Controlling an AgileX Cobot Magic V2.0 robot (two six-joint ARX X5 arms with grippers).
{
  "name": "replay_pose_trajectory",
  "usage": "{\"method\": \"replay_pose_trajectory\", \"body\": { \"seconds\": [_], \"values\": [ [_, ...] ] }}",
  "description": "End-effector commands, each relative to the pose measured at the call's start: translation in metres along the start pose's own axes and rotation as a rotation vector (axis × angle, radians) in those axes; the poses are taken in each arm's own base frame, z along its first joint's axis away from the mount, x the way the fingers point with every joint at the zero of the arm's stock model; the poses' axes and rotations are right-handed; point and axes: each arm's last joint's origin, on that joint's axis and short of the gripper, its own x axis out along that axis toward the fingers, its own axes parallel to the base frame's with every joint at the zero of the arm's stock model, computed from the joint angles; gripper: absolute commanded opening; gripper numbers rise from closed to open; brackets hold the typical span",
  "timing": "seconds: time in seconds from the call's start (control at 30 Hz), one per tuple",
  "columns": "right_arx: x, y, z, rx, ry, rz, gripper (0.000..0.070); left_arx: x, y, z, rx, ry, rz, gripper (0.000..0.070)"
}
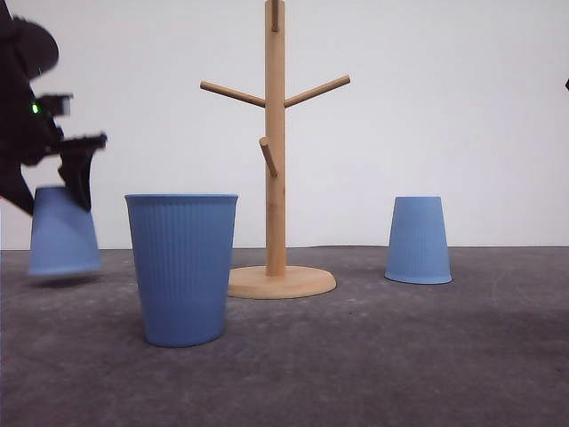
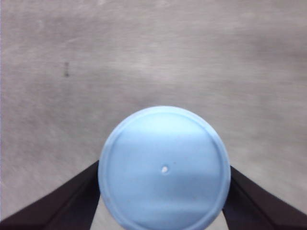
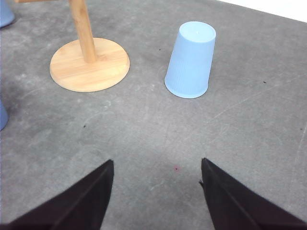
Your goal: Place three cups
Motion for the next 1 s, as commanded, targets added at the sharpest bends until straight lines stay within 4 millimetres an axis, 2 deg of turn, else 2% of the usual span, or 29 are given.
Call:
{"method": "replay_pose_trajectory", "body": {
  "seconds": [0.0,0.3,0.5,0.7,0.97],
  "values": [
    [-0.002,0.000,0.005,0.013,-0.019,-0.001,0.0368,-0.018,-0.001,0.008,-0.015,-0.040,-0.050,0.0382],
    [-0.002,0.000,0.005,0.013,-0.020,-0.001,0.0368,-0.080,0.011,0.012,-0.190,-0.117,-0.321,0.0382],
    [-0.002,0.000,0.005,0.014,-0.021,0.000,0.0368,-0.113,0.015,0.018,-0.258,-0.200,-0.508,0.0383],
    [-0.002,0.000,0.006,0.012,-0.033,-0.001,0.0368,-0.123,0.007,0.030,-0.306,-0.259,-0.675,0.0393],
    [-0.002,0.000,0.008,0.025,-0.051,0.005,0.0368,-0.121,-0.023,0.038,-0.266,-0.285,-0.755,0.0393]
  ]
}}
